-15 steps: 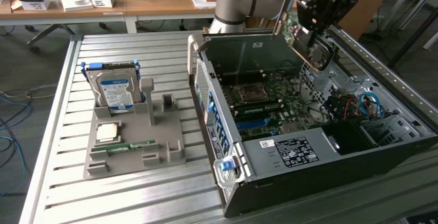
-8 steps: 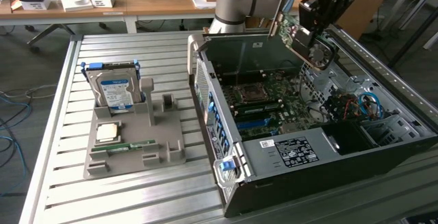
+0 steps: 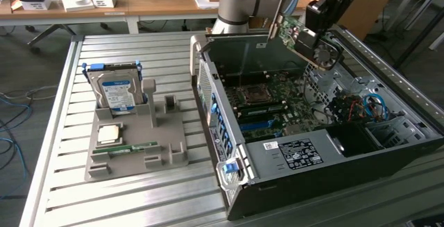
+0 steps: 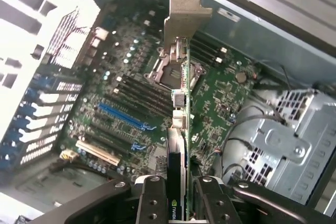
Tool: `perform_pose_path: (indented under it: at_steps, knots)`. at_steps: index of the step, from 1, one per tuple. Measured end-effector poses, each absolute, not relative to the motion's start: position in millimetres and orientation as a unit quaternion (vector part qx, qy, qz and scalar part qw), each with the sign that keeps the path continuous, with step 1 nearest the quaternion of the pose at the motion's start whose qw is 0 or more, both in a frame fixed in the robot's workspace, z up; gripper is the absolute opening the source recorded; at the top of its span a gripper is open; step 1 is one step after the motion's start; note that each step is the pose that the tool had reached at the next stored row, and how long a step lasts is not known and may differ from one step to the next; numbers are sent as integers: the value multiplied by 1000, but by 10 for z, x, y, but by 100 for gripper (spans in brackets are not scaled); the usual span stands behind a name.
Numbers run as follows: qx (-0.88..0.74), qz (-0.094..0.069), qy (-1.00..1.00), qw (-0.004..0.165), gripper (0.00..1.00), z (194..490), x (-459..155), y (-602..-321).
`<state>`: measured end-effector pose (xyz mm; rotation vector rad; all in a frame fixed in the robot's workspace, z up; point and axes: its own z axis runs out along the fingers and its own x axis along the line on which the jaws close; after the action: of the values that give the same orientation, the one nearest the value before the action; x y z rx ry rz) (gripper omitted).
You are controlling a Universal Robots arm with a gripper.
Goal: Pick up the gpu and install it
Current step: 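Insert the gpu into the slot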
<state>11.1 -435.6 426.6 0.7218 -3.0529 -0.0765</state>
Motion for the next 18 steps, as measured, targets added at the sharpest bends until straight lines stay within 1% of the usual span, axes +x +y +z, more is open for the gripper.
perform_pose_path:
  at_steps: [18]
  knots:
    - [385,-23,-922,6,27,4255,111,-4355]
